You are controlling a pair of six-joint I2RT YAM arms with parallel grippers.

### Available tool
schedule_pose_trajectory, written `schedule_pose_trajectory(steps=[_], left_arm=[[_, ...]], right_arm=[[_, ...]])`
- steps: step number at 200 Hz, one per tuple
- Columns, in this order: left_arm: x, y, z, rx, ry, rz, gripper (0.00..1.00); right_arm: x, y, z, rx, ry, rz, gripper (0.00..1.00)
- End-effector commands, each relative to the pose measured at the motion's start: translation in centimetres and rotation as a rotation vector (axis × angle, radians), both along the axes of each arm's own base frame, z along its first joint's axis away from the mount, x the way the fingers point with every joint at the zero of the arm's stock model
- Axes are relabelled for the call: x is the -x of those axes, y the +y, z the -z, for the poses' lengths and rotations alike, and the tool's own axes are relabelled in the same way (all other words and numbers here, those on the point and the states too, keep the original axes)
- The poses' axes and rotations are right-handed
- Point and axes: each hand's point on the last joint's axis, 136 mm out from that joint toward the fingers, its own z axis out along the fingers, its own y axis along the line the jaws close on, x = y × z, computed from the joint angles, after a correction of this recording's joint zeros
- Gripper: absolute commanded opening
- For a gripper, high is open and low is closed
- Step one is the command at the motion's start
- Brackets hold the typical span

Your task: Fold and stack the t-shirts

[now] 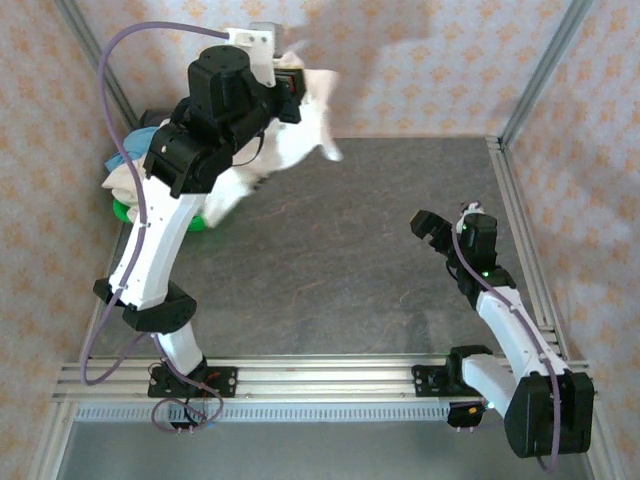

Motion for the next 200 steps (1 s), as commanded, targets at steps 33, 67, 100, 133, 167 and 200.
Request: schedule_pose_trajectory(steps=[33,67,100,133,167,200], left_arm=[[-4.9,3.9,4.4,-0.030,0.085,-0.201,0.00],[-11.9,10.7,16.3,0.059,0.394,-0.370,0.48],[-12.8,15.3,27.3,-0.040,0.624,-0.522,1.00],[-10.0,15.6,33.8,-0.100,0.710,-0.509,1.00],[-6.5,13.5,39.9,-0.220,0.798,-0.415,1.00],[-6.0,13.6,45.6,-0.336,0.925,-0.419,0.96]], right_arm=[[0.3,-0.4,-2.1,0.015,-0.039,0.026,0.99],[0.5,-0.4,-1.1,0.011,-0.005,0.028,0.99],[1.1,-0.6,2.0,0.013,0.101,0.053,0.99],[2.3,0.8,5.9,0.085,0.261,0.027,1.00],[2.4,2.7,9.0,0.228,0.356,-0.013,1.00],[2.1,2.2,11.7,0.372,0.474,0.018,0.95]])
